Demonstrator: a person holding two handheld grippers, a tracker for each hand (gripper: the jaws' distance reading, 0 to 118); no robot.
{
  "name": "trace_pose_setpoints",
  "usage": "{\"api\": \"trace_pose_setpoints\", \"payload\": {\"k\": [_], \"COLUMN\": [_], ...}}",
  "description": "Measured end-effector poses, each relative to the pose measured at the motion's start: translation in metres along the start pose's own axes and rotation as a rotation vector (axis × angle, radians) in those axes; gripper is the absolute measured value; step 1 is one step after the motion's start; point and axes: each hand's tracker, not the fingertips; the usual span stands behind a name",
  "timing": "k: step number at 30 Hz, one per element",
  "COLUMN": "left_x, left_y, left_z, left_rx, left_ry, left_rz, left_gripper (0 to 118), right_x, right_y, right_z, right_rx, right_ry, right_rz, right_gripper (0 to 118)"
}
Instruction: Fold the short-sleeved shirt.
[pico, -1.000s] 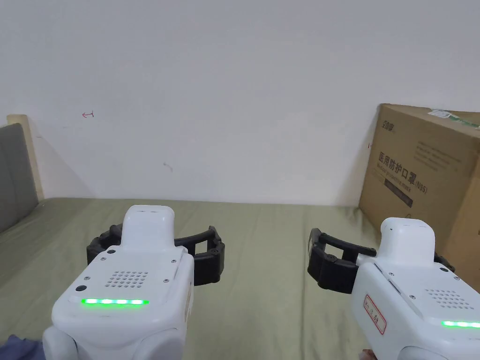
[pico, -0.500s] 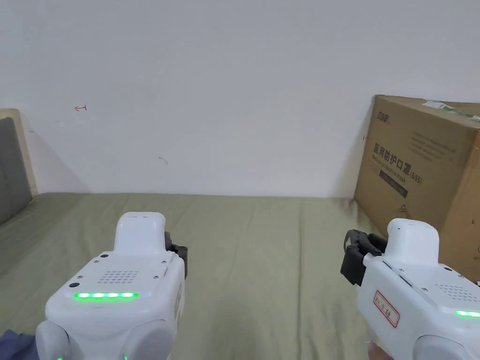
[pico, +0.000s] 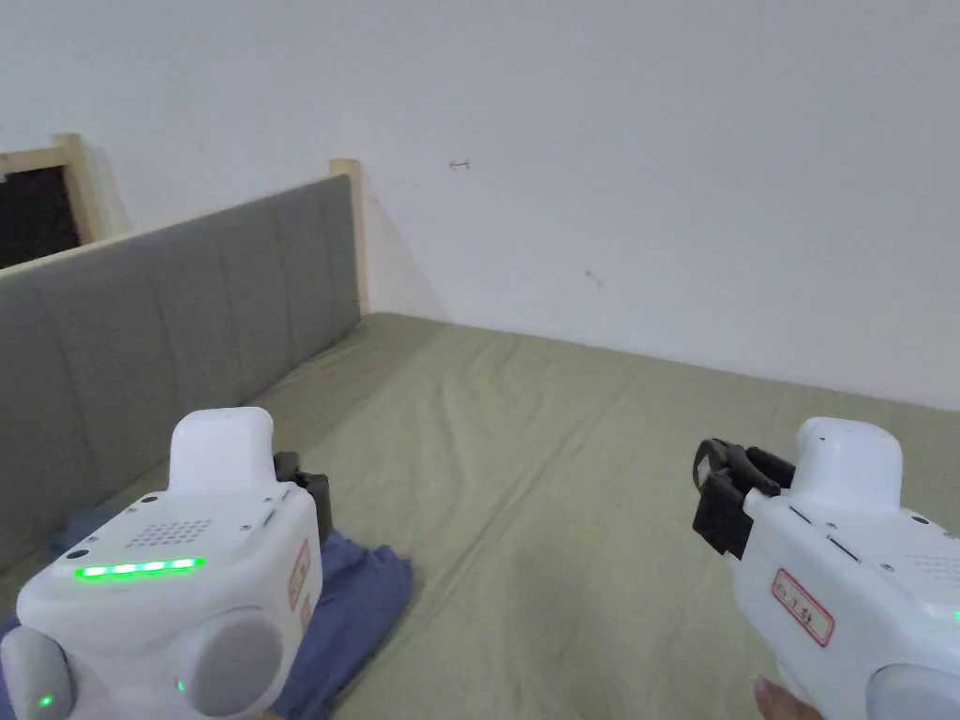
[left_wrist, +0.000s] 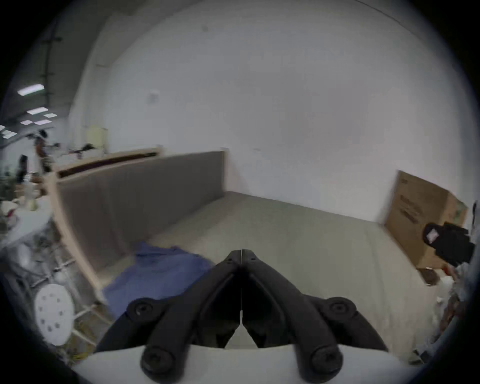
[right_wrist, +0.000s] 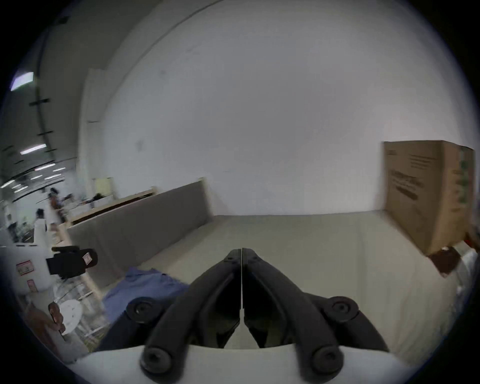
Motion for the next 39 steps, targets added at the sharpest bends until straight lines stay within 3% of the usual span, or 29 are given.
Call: {"api": "trace_pose_setpoints", "payload": {"k": [2,5,10,14,18,20,21,24,25,27,30,32,33,35,39], "left_x": [-0.03,-0.058,-0.067,-0.081,-0.111,-0.122,-0.123,-0.128,-0.131,-0.132,-0.131,-0.13,-0.13,-0.132,-0.116], "left_y": [0.004,0.004,-0.001,-0.005,-0.027,-0.046,-0.058,-0.089,-0.099,-0.116,-0.131,-0.146,-0.157,-0.179,-0.179], "left_z": [0.011,0.022,0.013,-0.034,-0.131,-0.169,-0.187,-0.222,-0.232,-0.243,-0.254,-0.262,-0.267,-0.267,-0.253], "left_rx": [0.026,0.025,-0.023,-0.26,-0.717,-0.849,-0.919,-1.009,-1.036,-1.074,-1.058,-1.05,-1.059,-1.035,-0.973], "left_ry": [0.069,0.139,0.119,0.032,-0.152,-0.154,-0.104,-0.064,-0.071,-0.08,-0.069,-0.056,-0.084,-0.141,-0.057], "left_rz": [0.002,0.029,0.023,0.057,0.148,0.182,0.114,0.055,0.068,0.09,0.099,0.126,0.157,0.212,0.046], "left_gripper": [0,0,0,0,0,0,2,37,61,95,99,108,116,118,118], "right_x": [-0.035,-0.069,-0.077,-0.059,-0.033,-0.023,-0.018,-0.003,0.003,0.011,0.02,0.022,0.023,0.024,0.022], "right_y": [0.001,0.0,-0.007,-0.017,-0.027,-0.033,-0.037,-0.047,-0.05,-0.056,-0.067,-0.073,-0.075,-0.077,-0.077], "right_z": [-0.015,-0.029,-0.035,-0.033,-0.028,-0.025,-0.024,-0.022,-0.022,-0.02,-0.021,-0.023,-0.025,-0.027,-0.028], "right_rx": [-0.021,-0.042,-0.071,-0.166,-0.292,-0.318,-0.331,-0.377,-0.407,-0.435,-0.462,-0.488,-0.496,-0.507,-0.491], "right_ry": [0.089,0.229,0.241,0.202,0.163,0.124,0.105,0.068,0.05,0.034,0.015,-0.005,-0.007,-0.006,0.008], "right_rz": [0.017,-0.027,-0.006,0.022,0.017,0.042,0.048,0.026,0.005,-0.025,-0.031,-0.024,-0.028,-0.053,-0.081], "right_gripper": [0,0,0,0,0,0,0,0,0,0,0,0,0,0,0]}}
